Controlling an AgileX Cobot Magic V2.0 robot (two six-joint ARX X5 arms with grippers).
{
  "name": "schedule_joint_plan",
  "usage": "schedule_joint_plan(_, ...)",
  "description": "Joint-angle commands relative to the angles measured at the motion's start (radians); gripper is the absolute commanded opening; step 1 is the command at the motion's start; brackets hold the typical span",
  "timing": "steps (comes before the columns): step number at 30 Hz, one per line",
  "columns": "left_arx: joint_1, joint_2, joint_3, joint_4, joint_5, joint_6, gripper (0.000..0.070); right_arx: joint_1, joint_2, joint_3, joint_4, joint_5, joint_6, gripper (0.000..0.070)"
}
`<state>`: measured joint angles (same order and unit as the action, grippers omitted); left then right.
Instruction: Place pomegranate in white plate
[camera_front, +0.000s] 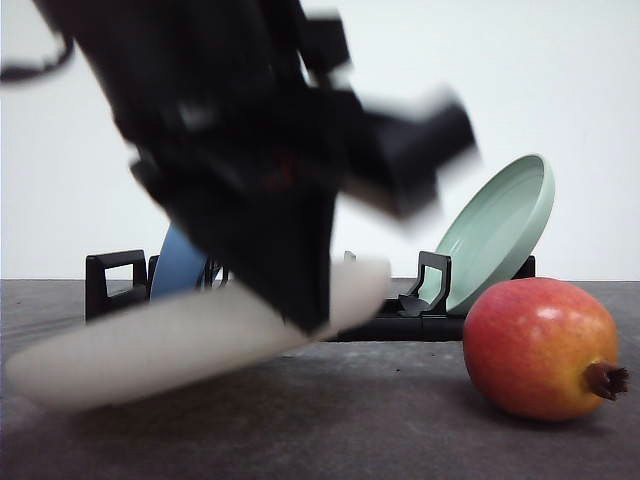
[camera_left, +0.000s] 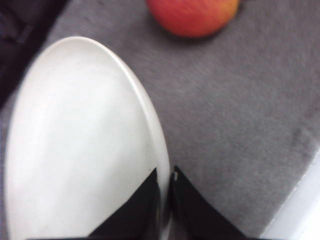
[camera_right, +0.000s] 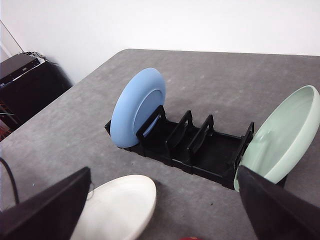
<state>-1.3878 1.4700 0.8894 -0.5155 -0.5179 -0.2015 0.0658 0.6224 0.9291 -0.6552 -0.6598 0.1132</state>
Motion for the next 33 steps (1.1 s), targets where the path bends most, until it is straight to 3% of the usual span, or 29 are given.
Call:
schedule_joint_plan(1,-0.025,0.041,0.003,0.019,-0.006,-0.014,0.0008,0.004,0.004,0.021,0.002,-0.002,0.014,0.0596)
schedule_joint_plan(7,-0.04,0.115,0.003,0.023,0.004,-0.048,0.0014,0.004,0.004,0.021,-0.004,-0.002,0.014,0.0596)
schedule_joint_plan(11,-0.041,0.119,0.004,0.039,0.005,-0.052,0.0069,0.004,0.004,0.021,-0.004,-0.002,0.014,0.0596)
schedule_joint_plan(16,-0.038,0.111,0.008,0.043,0.005,-0.057,0.0434,0.004,0.004,0.021,-0.005,-0.003,0.015,0.0596)
schedule_joint_plan(18,-0.038,0.103,0.01,0.038,0.005,-0.081,0.0508,0.006,0.004,0.021,-0.009,-0.006,0.017,0.0596)
schedule_joint_plan(25,-0.038,-0.012,0.013,0.004,0.005,-0.181,0.0529,0.08,0.036,0.021,-0.086,-0.006,0.013,0.0596)
schedule_joint_plan(30,-0.038,-0.184,0.013,-0.073,0.005,-0.226,0.0598,0.182,0.114,0.021,-0.149,-0.005,-0.01,0.0596)
schedule_joint_plan(33,-0.038,-0.305,0.014,-0.132,0.005,-0.266,0.0597,0.244,0.176,0.021,-0.179,0.011,-0.033,0.0597)
